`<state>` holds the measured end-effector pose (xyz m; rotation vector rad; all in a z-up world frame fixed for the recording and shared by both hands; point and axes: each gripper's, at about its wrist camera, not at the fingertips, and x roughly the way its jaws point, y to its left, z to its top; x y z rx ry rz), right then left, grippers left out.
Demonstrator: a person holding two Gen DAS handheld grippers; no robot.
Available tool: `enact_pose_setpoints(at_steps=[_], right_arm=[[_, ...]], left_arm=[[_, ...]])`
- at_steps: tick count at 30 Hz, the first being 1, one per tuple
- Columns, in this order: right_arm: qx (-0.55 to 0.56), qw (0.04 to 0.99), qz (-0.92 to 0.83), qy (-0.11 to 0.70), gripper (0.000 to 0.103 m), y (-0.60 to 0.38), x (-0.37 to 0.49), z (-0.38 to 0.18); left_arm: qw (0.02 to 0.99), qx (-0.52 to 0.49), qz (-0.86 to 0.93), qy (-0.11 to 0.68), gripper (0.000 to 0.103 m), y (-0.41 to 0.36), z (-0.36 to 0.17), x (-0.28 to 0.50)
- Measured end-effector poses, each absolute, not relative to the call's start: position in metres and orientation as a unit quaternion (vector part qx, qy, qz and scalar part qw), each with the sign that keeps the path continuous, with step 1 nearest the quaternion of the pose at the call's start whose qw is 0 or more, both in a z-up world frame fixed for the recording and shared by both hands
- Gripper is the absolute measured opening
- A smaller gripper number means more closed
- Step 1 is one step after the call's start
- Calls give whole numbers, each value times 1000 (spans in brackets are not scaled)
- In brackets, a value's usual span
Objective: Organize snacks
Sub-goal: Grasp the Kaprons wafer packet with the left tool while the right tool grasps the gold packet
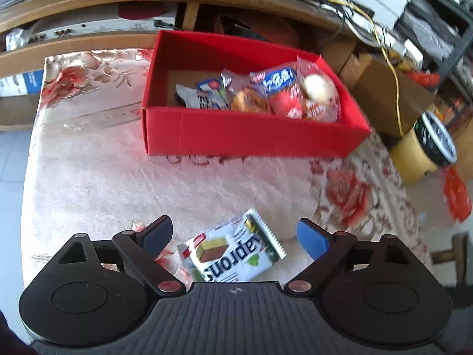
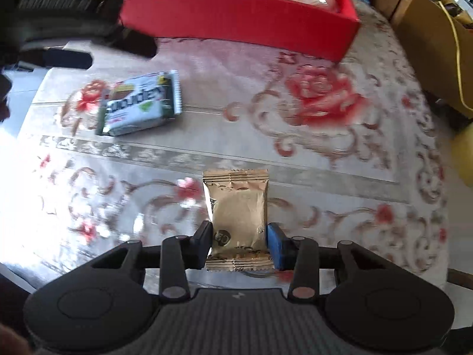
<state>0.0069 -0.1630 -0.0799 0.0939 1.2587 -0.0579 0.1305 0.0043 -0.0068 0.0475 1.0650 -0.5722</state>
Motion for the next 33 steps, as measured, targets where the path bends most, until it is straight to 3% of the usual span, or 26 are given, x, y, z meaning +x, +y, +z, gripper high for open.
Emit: enact_pose_setpoints(at_steps=[23,27,30,33], right_arm=[[140,793,22,593,43,-209,21,-84],[148,791,32,593,43,-214,22,-84],[156,792,41,590,43,-218,23,-85],[147,795,49,587,43,-217,22,-84]], left_arm=[[740,194,-414,493,95,-33,-45,141],[733,235,-429,473,102,-42,-55,127],[741,270,-409,459,102,-47,-58,114],[754,249,-375,478,95,-47,-55,109]])
